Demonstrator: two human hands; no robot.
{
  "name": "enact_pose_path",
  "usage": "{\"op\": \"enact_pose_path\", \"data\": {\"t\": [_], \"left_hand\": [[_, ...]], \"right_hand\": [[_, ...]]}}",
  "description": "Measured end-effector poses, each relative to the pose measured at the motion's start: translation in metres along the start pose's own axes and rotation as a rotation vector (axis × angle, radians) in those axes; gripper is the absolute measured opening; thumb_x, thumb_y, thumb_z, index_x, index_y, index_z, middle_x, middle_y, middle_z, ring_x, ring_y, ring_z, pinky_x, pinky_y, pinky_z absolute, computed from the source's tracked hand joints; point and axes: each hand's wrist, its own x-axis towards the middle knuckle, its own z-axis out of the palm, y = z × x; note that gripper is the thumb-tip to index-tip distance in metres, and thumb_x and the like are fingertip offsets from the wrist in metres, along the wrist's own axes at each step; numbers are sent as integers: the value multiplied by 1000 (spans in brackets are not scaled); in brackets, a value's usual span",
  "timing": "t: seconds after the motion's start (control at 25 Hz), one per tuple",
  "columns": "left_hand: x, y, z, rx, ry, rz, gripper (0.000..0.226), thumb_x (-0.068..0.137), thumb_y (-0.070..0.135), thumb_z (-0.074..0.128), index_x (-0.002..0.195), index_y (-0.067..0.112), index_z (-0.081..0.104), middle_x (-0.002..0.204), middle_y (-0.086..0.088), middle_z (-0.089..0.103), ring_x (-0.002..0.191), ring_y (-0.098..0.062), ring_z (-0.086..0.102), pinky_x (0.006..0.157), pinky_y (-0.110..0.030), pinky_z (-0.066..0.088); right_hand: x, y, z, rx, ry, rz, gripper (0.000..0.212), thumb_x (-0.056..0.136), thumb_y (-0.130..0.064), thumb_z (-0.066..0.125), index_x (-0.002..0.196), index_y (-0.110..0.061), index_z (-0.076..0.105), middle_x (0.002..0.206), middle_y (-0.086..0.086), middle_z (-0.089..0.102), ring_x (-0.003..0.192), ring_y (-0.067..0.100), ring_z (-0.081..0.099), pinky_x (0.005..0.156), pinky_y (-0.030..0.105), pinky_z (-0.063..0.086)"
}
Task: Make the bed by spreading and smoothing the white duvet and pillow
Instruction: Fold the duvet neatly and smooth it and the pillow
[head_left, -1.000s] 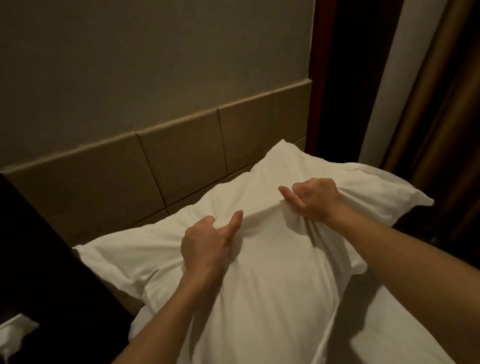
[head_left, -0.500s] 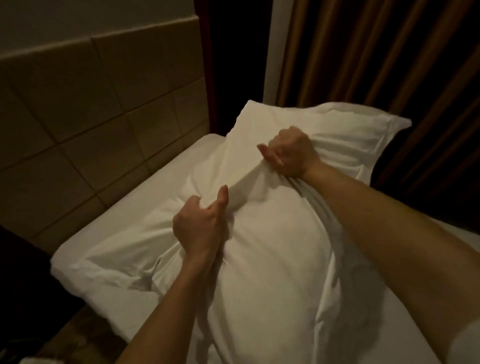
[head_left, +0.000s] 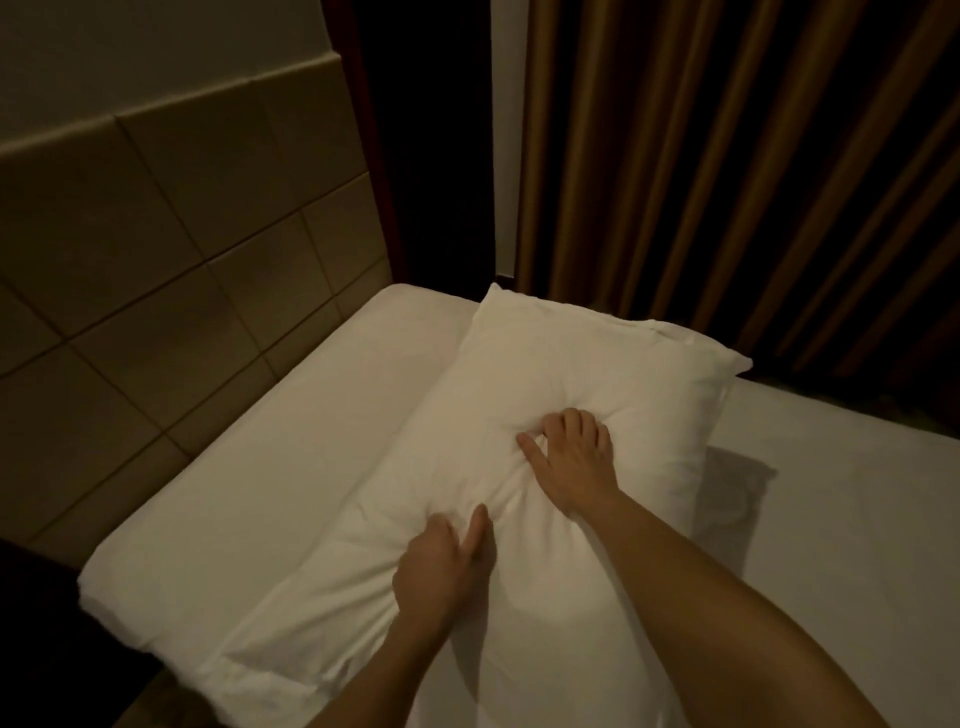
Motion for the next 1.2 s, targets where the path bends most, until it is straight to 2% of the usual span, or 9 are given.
{"op": "enact_pose_path", "data": {"t": [0.12, 0.2, 0.28, 0.36, 0.44, 0.64, 0.8, 1.0, 1.2], "left_hand": [[59, 10, -29, 2, 117, 96, 64, 85, 80, 31, 87, 21, 53, 89, 2, 62, 81, -18, 57, 76, -38, 54], [113, 22, -41, 23, 91, 146, 75, 84, 83, 32, 119, 22, 57, 126, -2, 58, 115, -26, 53, 95, -48, 50], [162, 43, -37, 54, -75, 232, 85, 84, 87, 28, 153, 37, 30, 162, -1, 26, 148, -34, 22, 113, -63, 28], [202, 70, -19, 155, -224, 351, 87, 82, 90, 15, 157, 49, 3, 170, 6, -3, 154, -37, -5, 116, -71, 8], [234, 89, 3, 209, -309, 386, 88, 78, 93, 7, 155, 53, -8, 169, 8, -11, 154, -39, -9, 116, -74, 5], [272, 80, 36, 203, -330, 107, 122, 56, 108, 22, 157, 43, -2, 155, -17, 33, 138, -41, 35, 112, -60, 23], [266, 86, 29, -32, -317, 68, 121, 55, 100, 52, 139, 15, 33, 131, -15, 58, 118, -38, 58, 97, -46, 46], [298, 102, -11, -145, -181, 138, 102, 64, 88, 64, 124, 6, 52, 125, -18, 64, 111, -38, 63, 84, -39, 51], [324, 78, -9, -222, -169, 22, 111, 54, 94, 64, 126, 10, 51, 123, -13, 65, 106, -34, 63, 87, -42, 53]], "right_hand": [[21, -13, -4, 28, -146, 38, 72, 96, -74, 9, 153, -35, 27, 164, 4, 18, 154, 28, 5, 124, 50, 2], [38, -13, -4, 28, -167, 85, 78, 91, -81, 2, 159, -42, 3, 169, -2, -8, 155, 25, -16, 122, 50, -12], [53, -13, 1, 8, -144, 168, 83, 87, -85, -1, 158, -44, -6, 168, -4, -17, 153, 24, -22, 120, 50, -17], [68, -18, 10, -34, -132, 232, 82, 88, -85, -1, 158, -43, -8, 168, -3, -18, 153, 26, -22, 120, 52, -16], [84, -21, 17, -65, -134, 298, 79, 91, -81, -1, 159, -42, -8, 168, -3, -16, 153, 25, -20, 122, 53, -12], [70, 29, 12, -46, -91, 793, 92, 80, -92, 1, 158, -44, -3, 170, 2, -7, 154, 35, -5, 121, 58, -2], [46, 80, -2, 344, -133, 1214, 115, 54, -109, 16, 152, -54, -8, 164, 17, 13, 142, 49, 25, 114, 70, 17], [76, 77, -20, 479, -112, 1151, 117, 54, -108, 28, 152, -52, -5, 159, 16, 20, 139, 47, 27, 111, 63, 30], [100, 57, -7, 478, -116, 1061, 116, 56, -107, 30, 150, -50, -8, 148, 15, 20, 132, 41, 28, 110, 60, 31]]}}
